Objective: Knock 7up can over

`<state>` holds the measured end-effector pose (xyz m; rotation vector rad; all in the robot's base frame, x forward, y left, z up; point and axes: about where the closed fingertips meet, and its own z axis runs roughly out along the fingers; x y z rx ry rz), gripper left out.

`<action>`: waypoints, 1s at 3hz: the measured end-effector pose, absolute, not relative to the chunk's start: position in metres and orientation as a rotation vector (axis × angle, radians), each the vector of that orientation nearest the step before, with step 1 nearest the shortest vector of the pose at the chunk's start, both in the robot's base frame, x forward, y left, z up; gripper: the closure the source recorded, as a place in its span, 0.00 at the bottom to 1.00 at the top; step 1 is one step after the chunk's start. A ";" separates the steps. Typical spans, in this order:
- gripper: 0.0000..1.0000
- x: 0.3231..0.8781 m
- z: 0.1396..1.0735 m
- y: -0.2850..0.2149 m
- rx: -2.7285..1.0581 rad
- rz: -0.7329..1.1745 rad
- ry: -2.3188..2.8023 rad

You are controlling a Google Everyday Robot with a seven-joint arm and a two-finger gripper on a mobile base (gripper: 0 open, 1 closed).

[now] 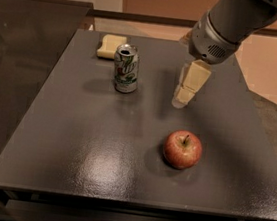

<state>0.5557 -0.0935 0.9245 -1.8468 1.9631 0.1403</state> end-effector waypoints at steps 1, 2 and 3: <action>0.00 0.570 0.920 -0.068 -1.830 0.202 1.933; 0.00 0.581 0.915 -0.045 -1.823 0.250 1.911; 0.00 0.594 0.908 -0.028 -1.811 0.305 1.891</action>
Offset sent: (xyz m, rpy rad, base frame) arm 0.0404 0.0736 -0.0152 0.1362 0.0303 0.0406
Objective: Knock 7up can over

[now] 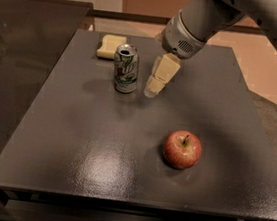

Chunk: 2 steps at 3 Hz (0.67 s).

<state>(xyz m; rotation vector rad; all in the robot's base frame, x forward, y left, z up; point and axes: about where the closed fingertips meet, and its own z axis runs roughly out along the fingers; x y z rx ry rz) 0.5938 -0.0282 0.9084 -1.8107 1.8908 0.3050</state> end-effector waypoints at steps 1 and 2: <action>0.00 0.604 0.902 -0.015 -1.796 0.362 1.873; 0.00 0.609 0.897 0.000 -1.796 0.419 1.855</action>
Offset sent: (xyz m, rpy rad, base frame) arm 0.0201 0.0420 -0.0146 0.1159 0.0616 0.0474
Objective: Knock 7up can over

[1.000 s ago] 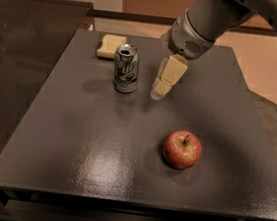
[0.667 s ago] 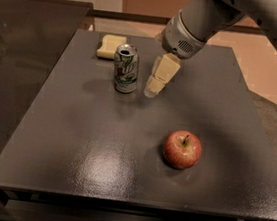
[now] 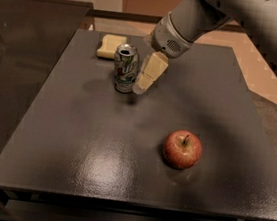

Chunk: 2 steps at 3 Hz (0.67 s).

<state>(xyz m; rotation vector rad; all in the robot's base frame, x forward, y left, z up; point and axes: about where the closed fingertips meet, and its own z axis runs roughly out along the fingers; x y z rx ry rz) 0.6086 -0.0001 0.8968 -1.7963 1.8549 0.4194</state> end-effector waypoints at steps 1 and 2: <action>0.00 0.608 0.894 0.014 -1.802 0.469 1.836; 0.00 0.607 0.892 0.026 -1.808 0.508 1.819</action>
Offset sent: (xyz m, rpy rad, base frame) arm -0.0027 0.0381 -0.0035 0.0744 0.0499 0.0583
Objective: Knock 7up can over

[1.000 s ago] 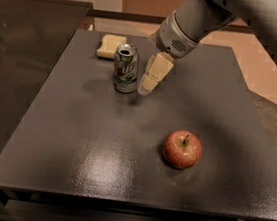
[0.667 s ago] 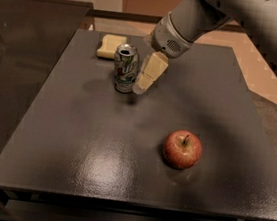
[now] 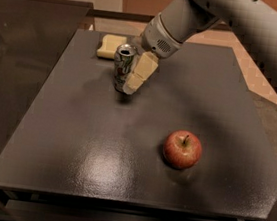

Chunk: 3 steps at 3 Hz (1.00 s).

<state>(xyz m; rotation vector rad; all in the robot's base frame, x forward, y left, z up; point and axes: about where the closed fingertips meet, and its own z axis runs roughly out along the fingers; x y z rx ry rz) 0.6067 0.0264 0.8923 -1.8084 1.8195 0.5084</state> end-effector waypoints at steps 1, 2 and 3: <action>0.17 0.607 0.892 0.034 -1.810 0.533 1.806; 0.41 0.612 0.895 0.035 -1.784 0.546 1.800; 0.64 0.614 0.899 0.037 -1.764 0.557 1.793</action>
Offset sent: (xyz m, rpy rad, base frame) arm 0.0118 0.0070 0.0095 0.0683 -0.0021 -0.0200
